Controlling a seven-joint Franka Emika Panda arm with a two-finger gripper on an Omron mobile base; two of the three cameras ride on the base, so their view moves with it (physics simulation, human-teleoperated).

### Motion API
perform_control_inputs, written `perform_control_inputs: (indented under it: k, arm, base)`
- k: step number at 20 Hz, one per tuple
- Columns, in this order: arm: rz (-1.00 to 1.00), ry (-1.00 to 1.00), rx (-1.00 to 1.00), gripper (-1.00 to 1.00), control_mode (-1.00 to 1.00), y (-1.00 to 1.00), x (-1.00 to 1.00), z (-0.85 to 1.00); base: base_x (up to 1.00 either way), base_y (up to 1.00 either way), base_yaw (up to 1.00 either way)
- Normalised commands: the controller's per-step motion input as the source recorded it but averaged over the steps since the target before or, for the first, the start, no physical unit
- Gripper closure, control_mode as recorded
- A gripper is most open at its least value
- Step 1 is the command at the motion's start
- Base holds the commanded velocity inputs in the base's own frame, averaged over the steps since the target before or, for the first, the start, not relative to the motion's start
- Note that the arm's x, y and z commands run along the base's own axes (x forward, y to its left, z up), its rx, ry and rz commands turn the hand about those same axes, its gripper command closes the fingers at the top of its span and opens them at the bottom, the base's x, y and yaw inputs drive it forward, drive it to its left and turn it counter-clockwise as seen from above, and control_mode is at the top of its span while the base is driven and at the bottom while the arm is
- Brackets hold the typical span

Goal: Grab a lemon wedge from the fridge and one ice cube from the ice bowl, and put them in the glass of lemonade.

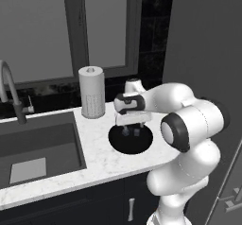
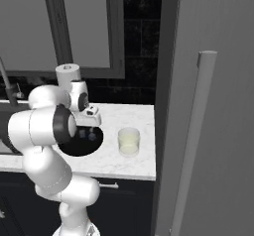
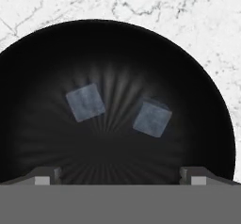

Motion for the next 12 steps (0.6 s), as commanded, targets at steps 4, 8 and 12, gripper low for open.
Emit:
perform_control_inputs:
  k: [4,8,12]
  arm:
    - [0.0,-0.03,0.0,-1.0,-1.0,0.02,0.01,-0.26]
    - [0.0,0.0,0.0,-1.0,-1.0,0.01,0.0,-0.41]
    - [0.0,0.0,0.0,-1.0,-1.0,-0.12,0.0,-0.31]
  base:
    - [0.0,0.0,0.0]
    - [0.0,0.0,0.0]
    - [0.0,0.0,0.0]
